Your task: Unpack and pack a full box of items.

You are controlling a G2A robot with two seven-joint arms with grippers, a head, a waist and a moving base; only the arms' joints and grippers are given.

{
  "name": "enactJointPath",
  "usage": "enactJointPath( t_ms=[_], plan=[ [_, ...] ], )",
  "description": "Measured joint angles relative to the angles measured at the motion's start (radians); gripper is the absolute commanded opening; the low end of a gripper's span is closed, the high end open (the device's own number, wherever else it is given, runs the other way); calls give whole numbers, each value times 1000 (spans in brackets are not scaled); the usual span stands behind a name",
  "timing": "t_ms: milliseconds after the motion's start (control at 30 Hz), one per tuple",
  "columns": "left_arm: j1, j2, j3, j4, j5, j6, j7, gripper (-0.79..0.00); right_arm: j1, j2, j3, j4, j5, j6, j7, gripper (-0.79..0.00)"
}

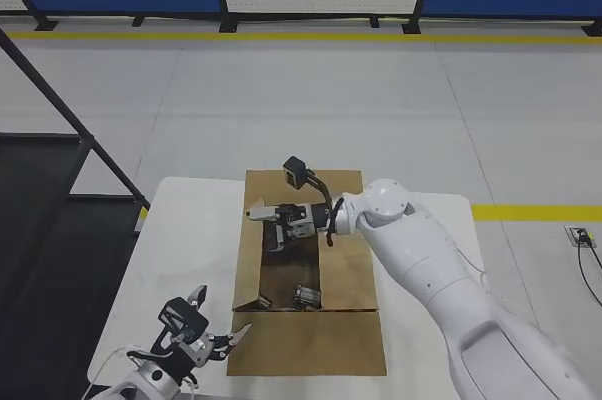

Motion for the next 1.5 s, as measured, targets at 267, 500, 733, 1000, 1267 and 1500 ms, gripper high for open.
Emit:
enactJointPath(
  t_ms=[267, 500, 733, 1000, 1267, 1500],
  plan=[
    [-42, -12, 47, 4, -28, 103, -1, 0, 17, -41, -8, 30, 51, -7, 115, 0],
    [-50, -22, 48, 8, -106, 202, 11, 0, 30, -67, -11, 67, 59, -47, 163, 0],
    [-42, -28, 17, 23, -175, 246, 18, 0, 40, -82, -3, 96, 63, -63, 152, 0],
    [-13, -29, -24, 31, -205, 229, 34, 0, 46, -86, 22, 133, 69, -100, 111, 0],
    [4, -32, -56, 44, -222, 248, 43, 0, 44, -93, 23, 158, 21, -109, 24, 0],
    [30, -33, -95, 41, -239, 241, 51, 0, 37, -93, 35, 167, 13, -92, 26, 0]
  ],
)
